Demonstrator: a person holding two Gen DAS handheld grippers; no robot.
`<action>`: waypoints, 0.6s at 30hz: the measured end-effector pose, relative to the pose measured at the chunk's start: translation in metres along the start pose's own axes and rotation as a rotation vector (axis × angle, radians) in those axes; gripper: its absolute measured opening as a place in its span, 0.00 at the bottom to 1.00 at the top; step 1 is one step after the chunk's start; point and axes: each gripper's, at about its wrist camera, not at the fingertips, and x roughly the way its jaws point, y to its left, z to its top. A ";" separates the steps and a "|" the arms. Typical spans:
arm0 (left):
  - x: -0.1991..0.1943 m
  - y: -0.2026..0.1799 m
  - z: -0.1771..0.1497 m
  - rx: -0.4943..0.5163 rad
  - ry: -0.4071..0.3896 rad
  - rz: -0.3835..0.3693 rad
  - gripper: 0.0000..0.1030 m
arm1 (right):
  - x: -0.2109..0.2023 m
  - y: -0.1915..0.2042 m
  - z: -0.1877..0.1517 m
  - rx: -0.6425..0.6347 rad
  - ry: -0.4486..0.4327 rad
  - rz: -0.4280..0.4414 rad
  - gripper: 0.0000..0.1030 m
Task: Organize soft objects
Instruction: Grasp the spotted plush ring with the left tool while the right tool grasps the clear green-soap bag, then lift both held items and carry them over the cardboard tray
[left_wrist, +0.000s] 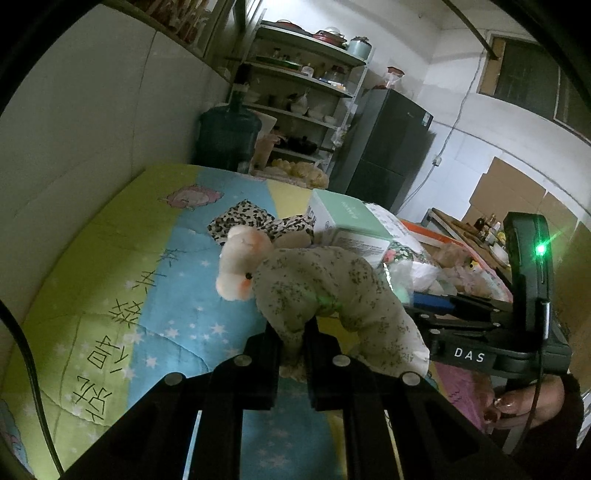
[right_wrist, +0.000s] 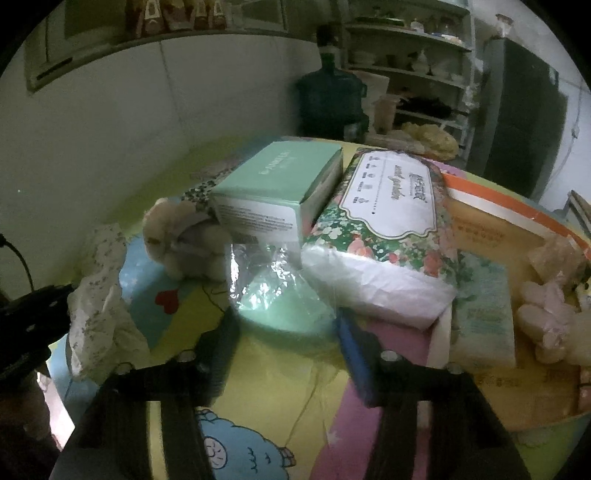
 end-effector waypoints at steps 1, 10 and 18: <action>0.000 0.001 -0.001 -0.002 0.000 0.001 0.11 | 0.000 -0.001 0.000 0.000 -0.001 -0.001 0.52; 0.000 0.005 0.003 -0.025 -0.014 0.010 0.11 | -0.014 0.006 0.001 -0.024 -0.034 0.022 0.50; -0.003 -0.007 0.028 -0.001 -0.063 0.021 0.11 | -0.045 0.009 0.017 -0.040 -0.121 0.044 0.50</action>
